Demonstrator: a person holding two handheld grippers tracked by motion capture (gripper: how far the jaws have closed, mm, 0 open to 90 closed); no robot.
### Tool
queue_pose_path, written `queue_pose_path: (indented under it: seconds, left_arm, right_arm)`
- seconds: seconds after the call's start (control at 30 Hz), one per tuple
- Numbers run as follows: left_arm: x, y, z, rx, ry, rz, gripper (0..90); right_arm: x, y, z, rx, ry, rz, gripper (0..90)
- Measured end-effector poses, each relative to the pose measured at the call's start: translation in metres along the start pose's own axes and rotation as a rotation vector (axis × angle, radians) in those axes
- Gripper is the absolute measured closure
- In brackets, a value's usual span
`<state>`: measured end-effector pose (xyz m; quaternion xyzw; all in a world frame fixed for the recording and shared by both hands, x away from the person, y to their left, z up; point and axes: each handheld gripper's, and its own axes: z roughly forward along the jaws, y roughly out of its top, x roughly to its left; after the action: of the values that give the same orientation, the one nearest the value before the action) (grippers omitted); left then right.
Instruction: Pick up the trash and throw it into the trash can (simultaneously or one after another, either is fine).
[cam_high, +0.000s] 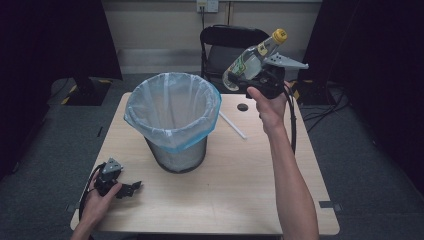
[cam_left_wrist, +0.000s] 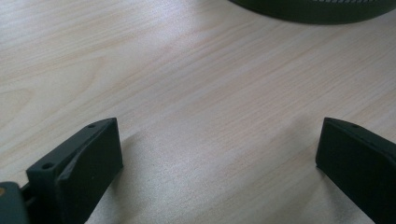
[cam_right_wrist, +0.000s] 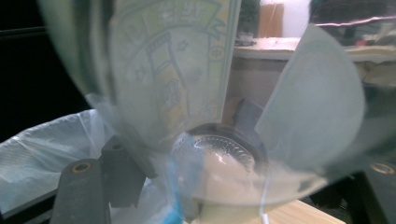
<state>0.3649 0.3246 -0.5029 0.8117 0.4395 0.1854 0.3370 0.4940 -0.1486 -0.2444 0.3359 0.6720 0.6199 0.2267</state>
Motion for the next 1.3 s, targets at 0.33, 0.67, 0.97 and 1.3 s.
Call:
queue_pose_path:
  seconds: [0.33,0.67,0.97,1.3]
  left_arm:
    - [0.0,0.0,0.0,0.0,0.0,0.0,0.0]
    - [0.0,0.0,0.0,0.0,0.0,0.0,0.0]
    - [0.0,0.0,0.0,0.0,0.0,0.0,0.0]
    - [0.0,0.0,0.0,0.0,-0.001,0.0,0.0]
  right_arm:
    - [0.017,0.015,0.014,-0.02,0.063,0.001,28.1]
    - [0.031,0.023,0.029,-0.017,0.113,-0.003,28.1]
    - [0.046,0.03,0.038,-0.011,0.162,-0.012,28.1]
    - [0.061,0.027,0.053,0.01,0.207,-0.029,28.0]
